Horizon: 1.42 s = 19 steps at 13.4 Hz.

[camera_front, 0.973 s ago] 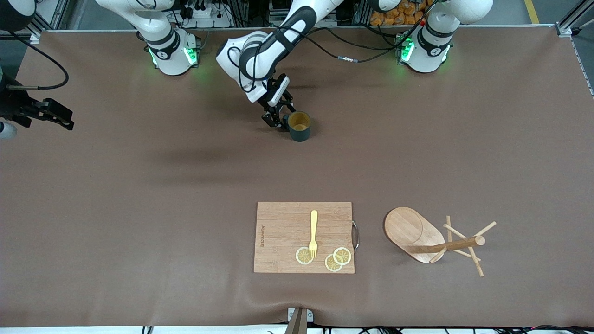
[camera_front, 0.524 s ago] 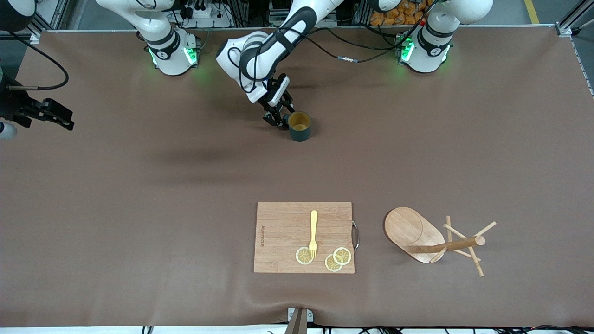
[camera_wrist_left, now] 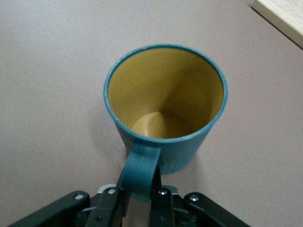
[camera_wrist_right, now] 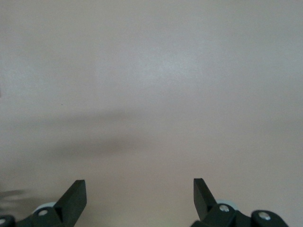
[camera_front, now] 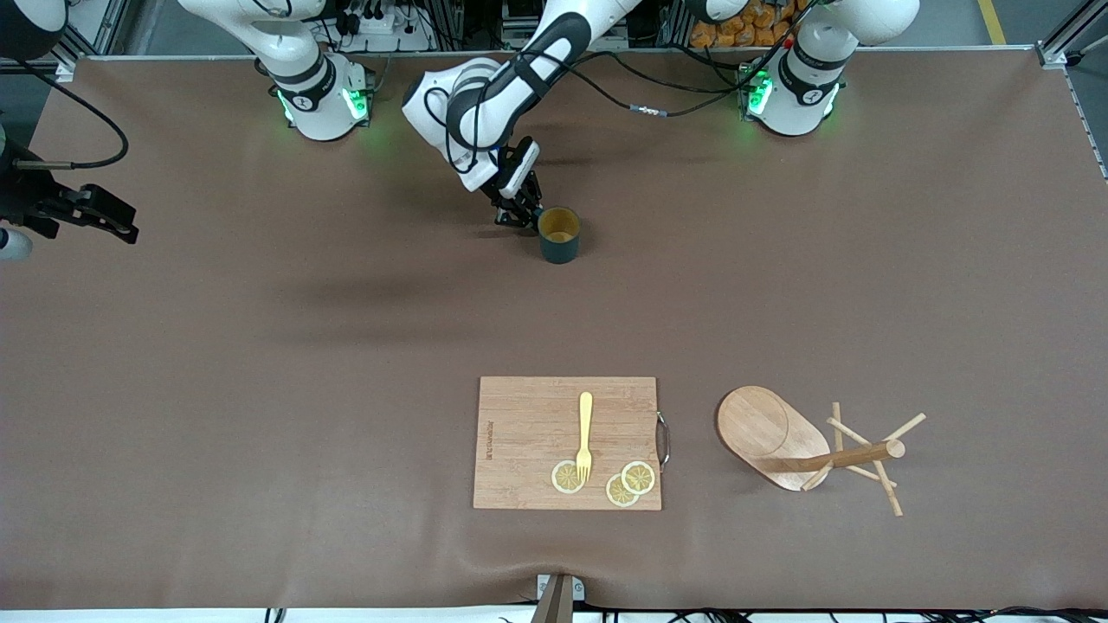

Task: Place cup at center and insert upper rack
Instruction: 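Grasp the mug handle with the left gripper and lift, then carry the mug with the left gripper to the wooden mug tree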

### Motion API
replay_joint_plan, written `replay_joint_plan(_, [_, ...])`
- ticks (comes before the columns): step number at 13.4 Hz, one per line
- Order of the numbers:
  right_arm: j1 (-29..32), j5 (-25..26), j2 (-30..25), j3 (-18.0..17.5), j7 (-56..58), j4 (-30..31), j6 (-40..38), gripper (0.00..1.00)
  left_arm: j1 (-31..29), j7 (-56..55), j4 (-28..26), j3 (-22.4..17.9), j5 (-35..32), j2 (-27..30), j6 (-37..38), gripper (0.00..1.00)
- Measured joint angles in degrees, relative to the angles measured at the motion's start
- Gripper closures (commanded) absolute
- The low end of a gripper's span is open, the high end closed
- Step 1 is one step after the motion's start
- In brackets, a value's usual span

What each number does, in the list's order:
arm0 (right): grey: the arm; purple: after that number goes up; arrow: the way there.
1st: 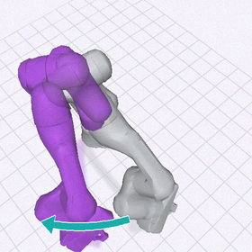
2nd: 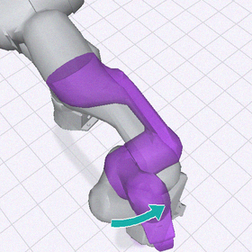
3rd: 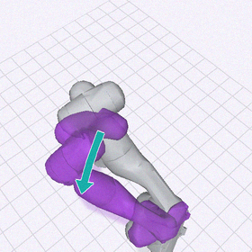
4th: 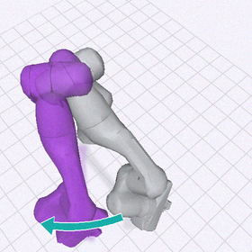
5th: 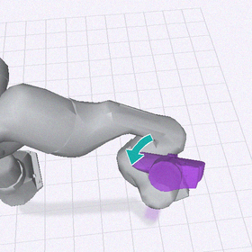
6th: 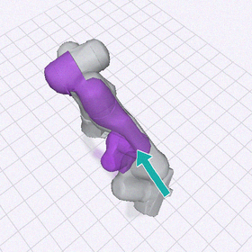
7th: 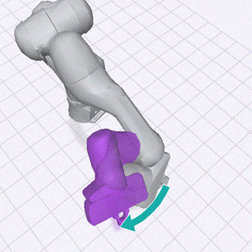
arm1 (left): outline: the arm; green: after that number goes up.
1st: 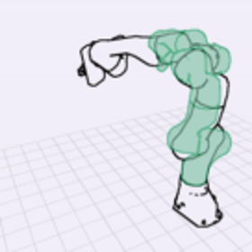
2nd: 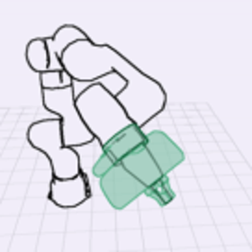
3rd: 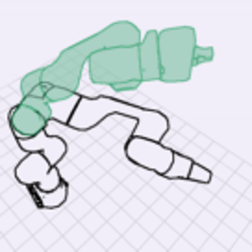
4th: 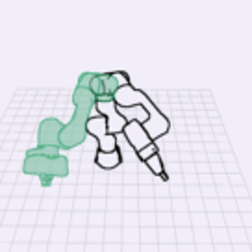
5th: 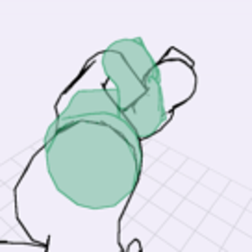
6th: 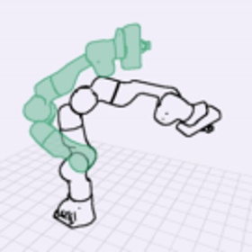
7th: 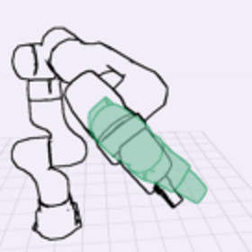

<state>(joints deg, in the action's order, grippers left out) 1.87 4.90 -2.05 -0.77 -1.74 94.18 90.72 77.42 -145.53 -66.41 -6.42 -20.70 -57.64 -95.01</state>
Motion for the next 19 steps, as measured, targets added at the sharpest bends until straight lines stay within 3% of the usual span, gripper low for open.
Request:
replay_joint_plan(4, [0.0,0.0,0.0,0.0,0.0,0.0,0.0,0.00,-0.4,0.9,1.5,-0.1,0.1,1.2,0.0,1.00])
replay_joint_plan(8, [0.3,-0.1,0.1,0.1,-0.1,0.0,0.0,0.00,-4.3,5.9,2.2,-0.1,2.3,6.3,0.0,1.00])
replay_joint_plan(19, [0.5,-0.3,0.1,0.3,-0.1,0.0,0.0,0.00,-16.8,19.9,2.6,-0.4,16.5,22.0,0.1,1.00])
